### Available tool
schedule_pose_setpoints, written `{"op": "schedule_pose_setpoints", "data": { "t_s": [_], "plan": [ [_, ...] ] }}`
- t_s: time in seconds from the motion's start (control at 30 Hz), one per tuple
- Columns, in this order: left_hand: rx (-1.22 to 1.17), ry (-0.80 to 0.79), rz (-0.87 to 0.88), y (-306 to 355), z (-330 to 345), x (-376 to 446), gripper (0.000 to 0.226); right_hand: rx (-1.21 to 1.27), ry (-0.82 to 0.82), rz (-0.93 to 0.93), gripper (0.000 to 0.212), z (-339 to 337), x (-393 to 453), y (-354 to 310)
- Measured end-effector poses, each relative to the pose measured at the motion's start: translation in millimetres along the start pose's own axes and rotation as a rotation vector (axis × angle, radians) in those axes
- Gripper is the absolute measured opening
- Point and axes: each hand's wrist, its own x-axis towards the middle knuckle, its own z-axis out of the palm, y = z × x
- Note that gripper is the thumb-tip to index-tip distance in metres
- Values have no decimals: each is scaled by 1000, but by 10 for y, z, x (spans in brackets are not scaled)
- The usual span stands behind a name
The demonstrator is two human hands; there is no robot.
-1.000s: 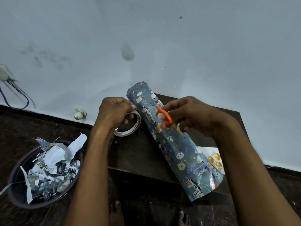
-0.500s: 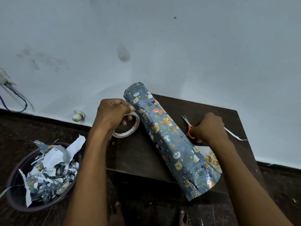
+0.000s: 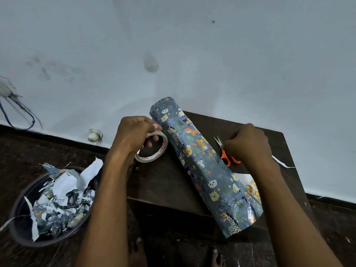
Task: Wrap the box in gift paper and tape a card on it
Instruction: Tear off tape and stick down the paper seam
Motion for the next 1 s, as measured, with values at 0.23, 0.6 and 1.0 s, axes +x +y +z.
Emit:
{"op": "schedule_pose_setpoints", "data": {
  "t_s": [0.23,0.6,1.0],
  "plan": [
    [-2,1,25,3,-4,-22,24,272,223,-257,8,-107,-227,-388],
    [-33,3,34,-11,-10,-16,27,144,70,-714,29,345,-325,-641],
    [-34,10,31,2,-17,-32,27,-286,107,-764,28,391,-425,-833]
  ]
}}
